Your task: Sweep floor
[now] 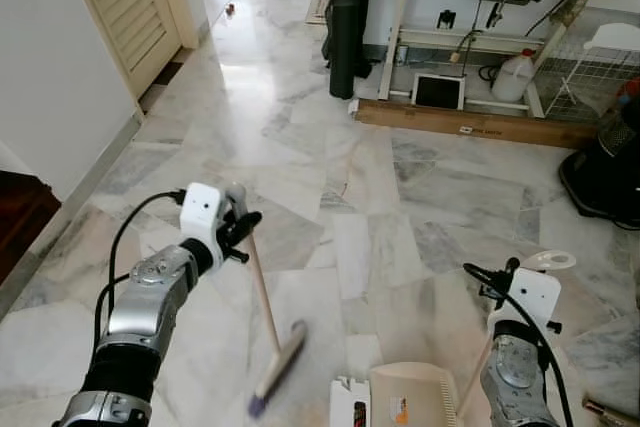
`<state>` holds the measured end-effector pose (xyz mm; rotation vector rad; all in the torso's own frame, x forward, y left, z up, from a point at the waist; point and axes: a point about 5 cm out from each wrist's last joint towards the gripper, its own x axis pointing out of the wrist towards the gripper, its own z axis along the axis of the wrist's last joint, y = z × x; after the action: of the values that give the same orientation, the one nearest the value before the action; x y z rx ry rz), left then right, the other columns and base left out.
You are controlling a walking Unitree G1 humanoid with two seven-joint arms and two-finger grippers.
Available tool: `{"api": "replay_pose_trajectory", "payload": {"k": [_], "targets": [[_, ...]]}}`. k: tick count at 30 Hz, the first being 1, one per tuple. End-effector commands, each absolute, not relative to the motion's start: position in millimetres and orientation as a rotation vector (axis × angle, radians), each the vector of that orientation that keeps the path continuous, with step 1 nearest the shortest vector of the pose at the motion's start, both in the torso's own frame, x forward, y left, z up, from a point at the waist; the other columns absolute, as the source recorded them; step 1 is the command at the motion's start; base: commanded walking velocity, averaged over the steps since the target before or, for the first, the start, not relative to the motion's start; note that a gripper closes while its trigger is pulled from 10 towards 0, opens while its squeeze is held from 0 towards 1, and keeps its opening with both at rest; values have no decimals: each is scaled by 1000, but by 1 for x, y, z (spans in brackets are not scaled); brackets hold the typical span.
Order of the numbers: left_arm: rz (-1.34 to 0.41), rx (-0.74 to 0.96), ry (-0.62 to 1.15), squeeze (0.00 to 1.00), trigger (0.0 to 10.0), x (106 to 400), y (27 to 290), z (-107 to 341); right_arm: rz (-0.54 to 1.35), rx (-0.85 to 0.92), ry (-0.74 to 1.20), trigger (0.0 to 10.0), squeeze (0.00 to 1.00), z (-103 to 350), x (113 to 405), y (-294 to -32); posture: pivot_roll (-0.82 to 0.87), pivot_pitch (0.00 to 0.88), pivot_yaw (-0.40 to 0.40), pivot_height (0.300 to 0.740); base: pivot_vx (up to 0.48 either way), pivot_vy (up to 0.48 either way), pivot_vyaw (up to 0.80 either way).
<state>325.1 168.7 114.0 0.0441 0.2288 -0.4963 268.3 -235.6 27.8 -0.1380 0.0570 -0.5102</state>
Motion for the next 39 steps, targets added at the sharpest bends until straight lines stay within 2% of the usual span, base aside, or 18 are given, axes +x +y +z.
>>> {"api": "replay_pose_trajectory", "payload": {"k": [1, 7, 17, 24, 29, 31, 33, 35, 39], "targets": [[-510, 44, 308, 0, 10000, 320, 175, 104, -514, -132, 75, 10000, 0, 25, 267, -236, 190, 94, 12, 740, 0, 0, 0], [-568, -27, 383, 0, 10000, 316, 172, 101, -513, -133, 76, 10000, 0, 25, 267, -236, 191, 96, 12, 740, 0, 0, 0], [-649, -239, 431, 0, 10000, 315, 148, 111, -516, -134, 75, 10000, 0, 25, 267, -236, 193, 99, 9, 740, 0, 0, 0], [-659, -458, 345, 0, 10000, 323, 131, 137, -513, -133, 72, 10000, 0, 26, 269, -236, 191, 97, 8, 740, 0, 0, 0], [-651, -539, 312, 0, 10000, 326, 128, 146, -509, -132, 74, 10000, 0, 26, 269, -235, 190, 98, 7, 740, 0, 0, 0], [-631, -490, 270, 0, 10000, 328, 131, 150, -510, -132, 76, 10000, 0, 25, 268, -235, 190, 99, 7, 740, 0, 0, 0], [-548, -372, 192, 0, 10000, 333, 141, 156, -510, -133, 76, 10000, 0, 25, 268, -236, 191, 99, 7, 740, 0, 0, 0], [-523, -356, 157, 0, 10000, 334, 144, 158, -509, -133, 75, 10000, 0, 25, 268, -235, 192, 100, 7, 740, 0, 0, 0], [-362, -179, 15, 0, 10000, 336, 160, 158, -500, -129, 50, 10000, 0, 28, 269, -234, 189, 98, 6, 740, 0, 0, 0]]}}
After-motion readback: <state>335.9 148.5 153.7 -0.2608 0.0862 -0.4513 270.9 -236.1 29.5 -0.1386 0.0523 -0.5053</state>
